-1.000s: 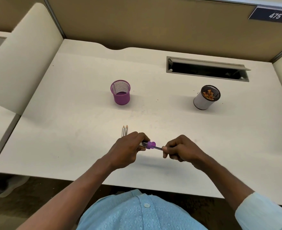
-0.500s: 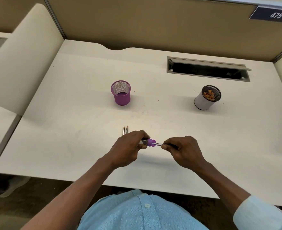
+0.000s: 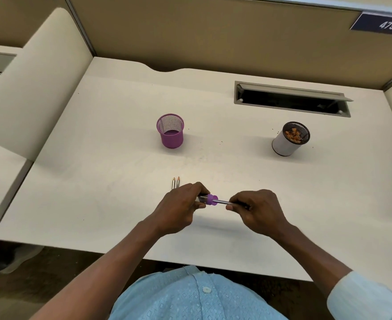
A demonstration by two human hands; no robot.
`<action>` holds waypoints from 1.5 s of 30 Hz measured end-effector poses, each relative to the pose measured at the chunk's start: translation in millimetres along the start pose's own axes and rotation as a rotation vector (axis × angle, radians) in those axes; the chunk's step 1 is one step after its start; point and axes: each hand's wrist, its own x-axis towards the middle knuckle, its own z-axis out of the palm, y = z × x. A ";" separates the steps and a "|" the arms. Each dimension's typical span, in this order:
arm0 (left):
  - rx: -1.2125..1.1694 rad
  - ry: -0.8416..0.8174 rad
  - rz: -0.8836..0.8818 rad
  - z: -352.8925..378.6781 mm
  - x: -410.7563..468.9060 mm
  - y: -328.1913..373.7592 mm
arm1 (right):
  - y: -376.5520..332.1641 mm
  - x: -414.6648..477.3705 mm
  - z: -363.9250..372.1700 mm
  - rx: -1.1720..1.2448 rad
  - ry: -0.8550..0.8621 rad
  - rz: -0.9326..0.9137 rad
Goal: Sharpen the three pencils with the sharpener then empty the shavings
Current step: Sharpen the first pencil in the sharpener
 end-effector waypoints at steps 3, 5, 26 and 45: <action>0.035 -0.036 0.038 0.9 -3.5 -1.4 | -6.3 8.4 -10.3 0.342 -0.339 0.274; 0.034 -0.053 0.057 4.2 -9.2 -0.7 | -8.9 14.9 -21.0 0.649 -0.586 0.525; -0.064 -0.006 -0.010 -4.7 -4.6 1.9 | -8.7 -5.0 1.7 -0.043 0.187 -0.114; -0.056 -0.051 -0.002 -6.2 -1.1 4.9 | -9.2 -2.5 -7.1 -0.102 0.008 -0.031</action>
